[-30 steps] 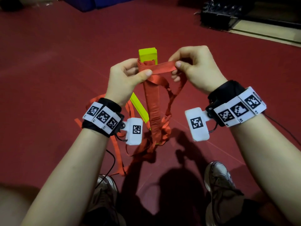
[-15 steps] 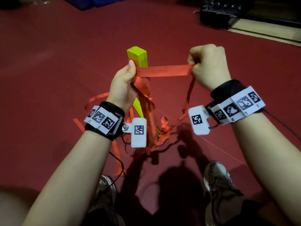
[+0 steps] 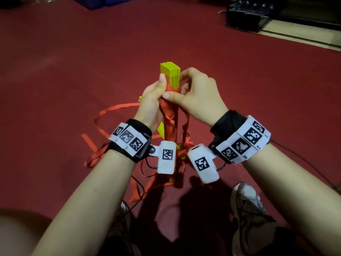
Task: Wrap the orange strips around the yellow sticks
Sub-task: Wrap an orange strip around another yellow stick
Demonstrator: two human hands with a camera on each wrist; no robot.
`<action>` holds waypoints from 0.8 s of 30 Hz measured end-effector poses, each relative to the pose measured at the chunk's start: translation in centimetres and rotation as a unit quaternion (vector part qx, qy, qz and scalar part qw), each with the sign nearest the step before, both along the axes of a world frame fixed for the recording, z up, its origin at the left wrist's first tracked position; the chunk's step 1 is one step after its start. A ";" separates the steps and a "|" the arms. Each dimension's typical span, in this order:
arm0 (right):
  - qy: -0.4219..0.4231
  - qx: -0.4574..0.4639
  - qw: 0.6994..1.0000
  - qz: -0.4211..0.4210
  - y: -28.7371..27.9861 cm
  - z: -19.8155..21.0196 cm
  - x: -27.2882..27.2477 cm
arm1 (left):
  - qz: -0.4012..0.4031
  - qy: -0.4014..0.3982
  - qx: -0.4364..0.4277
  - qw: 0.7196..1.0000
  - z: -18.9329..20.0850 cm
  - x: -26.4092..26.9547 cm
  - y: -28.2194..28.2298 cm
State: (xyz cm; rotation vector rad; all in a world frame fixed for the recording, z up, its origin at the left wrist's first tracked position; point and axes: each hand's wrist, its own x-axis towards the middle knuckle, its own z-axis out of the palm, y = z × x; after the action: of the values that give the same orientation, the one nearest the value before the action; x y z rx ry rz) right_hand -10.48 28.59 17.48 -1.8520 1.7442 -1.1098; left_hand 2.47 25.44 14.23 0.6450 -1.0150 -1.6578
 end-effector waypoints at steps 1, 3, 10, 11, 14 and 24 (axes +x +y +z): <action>-0.013 0.006 1.000 -0.003 -0.1 -0.1 0.0 | -0.004 -0.001 -0.004 1.000 0.0 0.1 0.0; -0.025 0.014 1.000 -0.004 -0.2 -0.2 -0.2 | 0.007 -0.012 -0.003 1.000 0.2 0.1 0.0; -0.105 0.047 0.993 0.031 -0.7 0.3 -1.3 | 0.046 -0.020 0.021 0.999 0.4 0.4 0.0; -0.103 0.047 0.993 0.043 -0.9 0.5 -1.8 | 0.060 -0.020 0.030 0.998 0.7 0.3 0.2; -0.038 0.014 0.996 0.078 -1.2 1.0 -2.5 | 0.043 -0.005 0.035 0.998 1.3 -0.4 0.6; -0.026 -0.038 0.985 0.166 -0.6 0.1 -1.9 | -0.053 -0.031 0.042 0.997 0.7 0.4 -0.3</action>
State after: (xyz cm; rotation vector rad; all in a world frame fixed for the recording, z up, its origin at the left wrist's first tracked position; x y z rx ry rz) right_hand -12.40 28.02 17.63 -2.0456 1.3172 -1.0914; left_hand 2.88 25.18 14.95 0.7119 -1.0430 -1.7908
